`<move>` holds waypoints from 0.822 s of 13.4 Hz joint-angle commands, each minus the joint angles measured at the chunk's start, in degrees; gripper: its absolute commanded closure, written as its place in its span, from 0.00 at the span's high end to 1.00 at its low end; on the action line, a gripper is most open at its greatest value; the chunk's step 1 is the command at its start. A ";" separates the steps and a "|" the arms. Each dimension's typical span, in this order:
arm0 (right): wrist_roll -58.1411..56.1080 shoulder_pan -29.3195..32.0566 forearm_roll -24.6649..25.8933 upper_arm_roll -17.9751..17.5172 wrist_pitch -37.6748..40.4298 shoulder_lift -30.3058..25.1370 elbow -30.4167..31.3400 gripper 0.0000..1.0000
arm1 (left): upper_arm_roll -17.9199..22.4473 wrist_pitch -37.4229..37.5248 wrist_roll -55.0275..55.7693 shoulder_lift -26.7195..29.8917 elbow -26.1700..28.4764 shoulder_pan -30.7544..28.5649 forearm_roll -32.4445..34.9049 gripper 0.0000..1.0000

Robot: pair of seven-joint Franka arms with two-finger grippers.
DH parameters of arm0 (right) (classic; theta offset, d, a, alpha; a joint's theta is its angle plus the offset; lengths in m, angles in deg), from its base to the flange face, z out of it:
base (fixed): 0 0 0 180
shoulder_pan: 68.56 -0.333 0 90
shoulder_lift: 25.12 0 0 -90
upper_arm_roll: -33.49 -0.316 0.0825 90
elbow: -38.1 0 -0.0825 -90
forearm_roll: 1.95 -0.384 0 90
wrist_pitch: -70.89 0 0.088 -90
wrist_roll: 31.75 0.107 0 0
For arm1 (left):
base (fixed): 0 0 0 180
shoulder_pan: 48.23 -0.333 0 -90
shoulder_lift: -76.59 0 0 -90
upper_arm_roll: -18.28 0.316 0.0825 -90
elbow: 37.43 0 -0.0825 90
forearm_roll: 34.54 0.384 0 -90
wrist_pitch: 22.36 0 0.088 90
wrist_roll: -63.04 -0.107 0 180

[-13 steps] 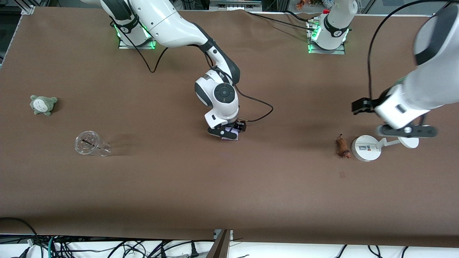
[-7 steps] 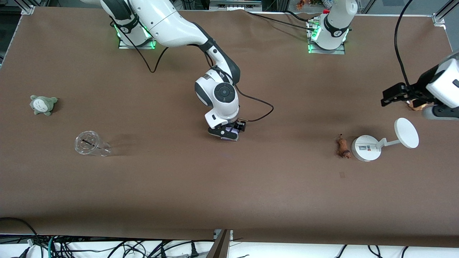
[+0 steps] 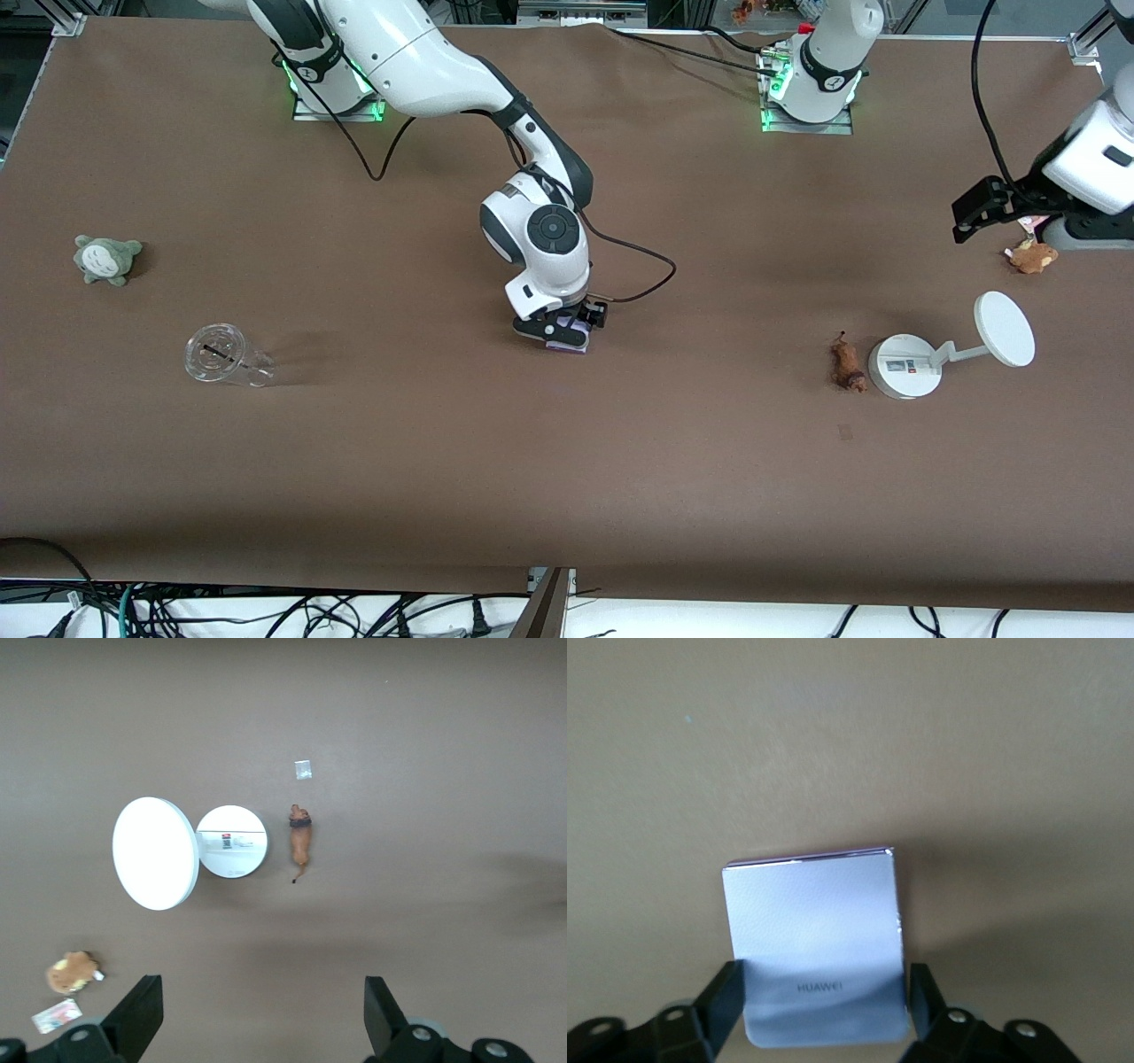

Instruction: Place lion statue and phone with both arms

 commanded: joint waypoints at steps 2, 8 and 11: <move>-5.62 2.31 0.31 0.30 0.80 -2.53 -0.45 0.83 | 0.82 -1.33 0.18 -0.16 1.31 1.04 -0.29 1.00; -4.86 2.85 -0.31 -0.23 1.68 -1.92 -0.36 1.00 | 0.47 -0.98 0.18 -1.40 -0.01 0.69 -3.46 1.00; -3.88 1.18 -0.22 -0.23 0.89 -1.22 -0.36 1.00 | 0.47 -1.16 0.18 -1.57 -0.10 0.78 -3.29 1.00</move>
